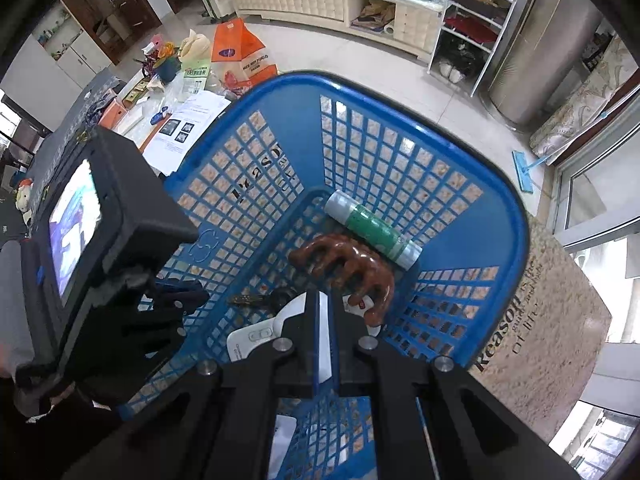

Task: Organize rigid objects
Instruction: 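Carry the key into the basket and open the right gripper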

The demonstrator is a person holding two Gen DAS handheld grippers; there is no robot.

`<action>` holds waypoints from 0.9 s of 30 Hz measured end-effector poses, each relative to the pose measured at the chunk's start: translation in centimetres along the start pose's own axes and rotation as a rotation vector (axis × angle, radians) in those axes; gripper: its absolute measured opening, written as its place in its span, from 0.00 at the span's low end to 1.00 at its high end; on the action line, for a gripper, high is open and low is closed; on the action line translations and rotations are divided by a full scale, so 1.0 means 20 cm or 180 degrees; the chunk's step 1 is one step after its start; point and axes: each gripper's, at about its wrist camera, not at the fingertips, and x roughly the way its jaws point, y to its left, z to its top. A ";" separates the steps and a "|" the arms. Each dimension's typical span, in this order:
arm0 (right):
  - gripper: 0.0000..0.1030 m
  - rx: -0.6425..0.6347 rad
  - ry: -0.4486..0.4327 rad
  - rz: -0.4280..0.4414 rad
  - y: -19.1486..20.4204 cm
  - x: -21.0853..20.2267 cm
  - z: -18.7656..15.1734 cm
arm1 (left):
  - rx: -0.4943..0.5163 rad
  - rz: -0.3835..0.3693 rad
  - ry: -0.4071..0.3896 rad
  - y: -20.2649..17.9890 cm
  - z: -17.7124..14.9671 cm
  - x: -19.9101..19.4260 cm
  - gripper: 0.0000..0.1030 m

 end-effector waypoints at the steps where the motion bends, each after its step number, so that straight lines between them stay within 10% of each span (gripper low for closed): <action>1: 0.04 0.0019 -0.0030 -0.0007 0.00 -0.01 -0.01 | -0.0001 0.0001 0.0000 0.00 0.00 0.00 0.04; 23: 0.89 0.0511 -0.0627 -0.0076 -0.25 -0.41 -0.24 | -0.0125 0.0009 0.0008 0.02 0.00 0.00 0.04; 27: 0.91 0.0610 -0.0660 -0.0074 -0.31 -0.42 -0.28 | -0.0143 -0.0008 0.0008 0.04 0.00 0.00 0.04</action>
